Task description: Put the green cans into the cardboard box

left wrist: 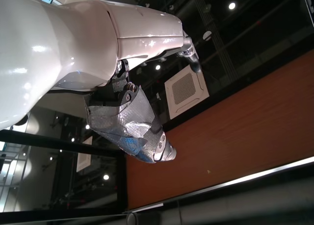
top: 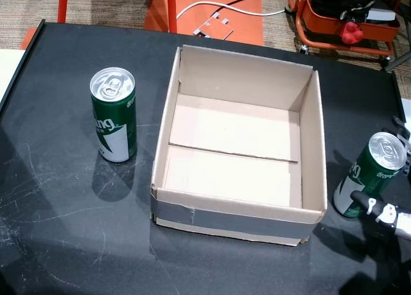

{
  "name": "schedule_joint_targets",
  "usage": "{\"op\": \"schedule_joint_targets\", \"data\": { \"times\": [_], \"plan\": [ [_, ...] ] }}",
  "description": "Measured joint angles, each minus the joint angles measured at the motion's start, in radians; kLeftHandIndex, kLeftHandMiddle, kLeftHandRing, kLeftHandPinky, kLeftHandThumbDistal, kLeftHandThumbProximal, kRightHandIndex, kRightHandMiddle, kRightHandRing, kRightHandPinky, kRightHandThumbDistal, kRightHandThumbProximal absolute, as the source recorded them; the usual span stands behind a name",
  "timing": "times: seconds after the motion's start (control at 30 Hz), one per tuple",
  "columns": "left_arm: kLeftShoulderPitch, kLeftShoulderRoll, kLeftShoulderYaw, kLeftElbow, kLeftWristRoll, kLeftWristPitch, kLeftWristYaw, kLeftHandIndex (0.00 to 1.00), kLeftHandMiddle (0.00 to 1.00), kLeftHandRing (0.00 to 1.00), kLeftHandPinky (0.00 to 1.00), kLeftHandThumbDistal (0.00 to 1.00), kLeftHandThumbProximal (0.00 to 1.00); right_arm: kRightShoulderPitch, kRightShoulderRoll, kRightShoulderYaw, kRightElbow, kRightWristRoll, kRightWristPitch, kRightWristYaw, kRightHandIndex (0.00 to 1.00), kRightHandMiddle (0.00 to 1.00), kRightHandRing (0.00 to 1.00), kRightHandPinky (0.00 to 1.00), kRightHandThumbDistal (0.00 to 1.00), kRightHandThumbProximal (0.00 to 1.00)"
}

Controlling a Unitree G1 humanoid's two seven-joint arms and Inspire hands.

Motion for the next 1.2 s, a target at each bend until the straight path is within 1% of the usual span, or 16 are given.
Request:
{"op": "schedule_joint_targets", "data": {
  "times": [0.03,0.1,0.17,0.2,0.27,0.33,0.5,0.53,0.63,0.7,0.8,0.87,0.9,1.07,1.1,1.2],
  "plan": [
    [-0.001,0.002,0.001,0.004,0.0,0.0,0.0,0.93,0.97,1.0,0.84,0.94,0.0,-0.009,0.0,0.0,0.018,-0.001,-0.006,-0.003,0.93,0.94,0.92,1.0,1.0,0.76],
    [-0.004,0.005,0.002,0.011,0.0,0.0,0.0,0.96,0.99,1.0,0.84,0.92,0.0,-0.033,0.001,0.0,0.057,-0.001,-0.023,-0.007,0.93,0.93,0.91,0.99,1.0,0.76],
    [-0.008,0.007,0.004,0.017,0.0,0.0,-0.001,0.96,0.99,1.0,0.84,0.95,0.0,-0.067,0.004,-0.001,0.108,0.0,-0.04,-0.014,0.93,0.92,0.9,0.99,1.0,0.73],
    [-0.01,0.007,0.005,0.019,0.0,0.001,-0.001,0.97,1.0,1.0,0.86,0.92,0.0,-0.083,0.008,-0.002,0.136,0.001,-0.046,-0.017,0.93,0.92,0.9,0.98,1.0,0.72],
    [-0.014,0.008,0.006,0.021,-0.001,0.005,-0.003,0.99,1.0,1.0,0.9,0.93,0.0,-0.116,0.018,-0.005,0.198,0.007,-0.06,-0.021,0.92,0.91,0.88,0.96,1.0,0.68],
    [-0.017,0.011,0.007,0.028,0.0,0.011,-0.015,0.96,0.99,1.0,0.87,0.99,0.0,-0.152,0.034,-0.012,0.264,0.029,-0.071,-0.016,0.92,0.91,0.87,0.95,1.0,0.64],
    [-0.021,0.026,0.018,0.046,-0.001,0.039,-0.018,0.93,0.97,1.0,0.82,0.98,0.0,-0.217,0.055,-0.028,0.394,0.076,-0.1,0.03,0.92,0.89,0.86,0.94,1.0,0.63],
    [-0.021,0.029,0.023,0.049,-0.001,0.038,-0.018,0.92,0.96,1.0,0.81,1.0,0.0,-0.22,0.056,-0.03,0.405,0.076,-0.108,0.035,0.91,0.89,0.85,0.93,1.0,0.64],
    [-0.021,0.032,0.033,0.055,-0.001,0.038,-0.014,0.91,0.97,1.0,0.81,0.96,0.0,-0.227,0.058,-0.037,0.43,0.076,-0.13,0.046,0.91,0.89,0.85,0.93,1.0,0.63],
    [-0.021,0.032,0.035,0.056,0.0,0.038,-0.015,0.9,0.95,1.0,0.8,0.99,0.0,-0.23,0.058,-0.042,0.435,0.081,-0.135,0.051,0.91,0.89,0.85,0.93,1.0,0.62],
    [-0.021,0.033,0.037,0.057,-0.001,0.054,-0.015,0.89,0.95,1.0,0.8,0.95,0.0,-0.234,0.059,-0.049,0.445,0.096,-0.136,0.062,0.91,0.89,0.86,0.93,1.0,0.6],
    [-0.021,0.034,0.039,0.057,-0.001,0.059,-0.015,0.88,0.94,1.0,0.81,0.98,0.0,-0.237,0.061,-0.053,0.461,0.103,-0.137,0.068,0.9,0.88,0.85,0.92,1.0,0.6],
    [-0.021,0.034,0.04,0.057,-0.001,0.059,-0.014,0.88,0.94,1.0,0.81,0.96,0.0,-0.241,0.062,-0.055,0.472,0.103,-0.137,0.068,0.9,0.88,0.84,0.92,1.0,0.6],
    [-0.021,0.038,0.044,0.057,-0.001,0.059,-0.012,0.88,0.96,1.0,0.85,0.93,0.0,-0.271,0.067,-0.073,0.522,0.108,-0.136,0.069,0.89,0.86,0.84,0.9,1.0,0.54],
    [-0.021,0.038,0.045,0.057,-0.001,0.059,-0.013,0.85,0.95,1.0,0.85,0.95,0.0,-0.28,0.069,-0.081,0.537,0.111,-0.134,0.071,0.89,0.86,0.83,0.89,1.0,0.54],
    [-0.021,0.038,0.05,0.057,-0.001,0.067,-0.014,0.85,0.95,1.0,0.84,0.94,0.0,-0.304,0.07,-0.091,0.58,0.113,-0.126,0.073,0.87,0.84,0.82,0.87,1.0,0.51]
  ]
}}
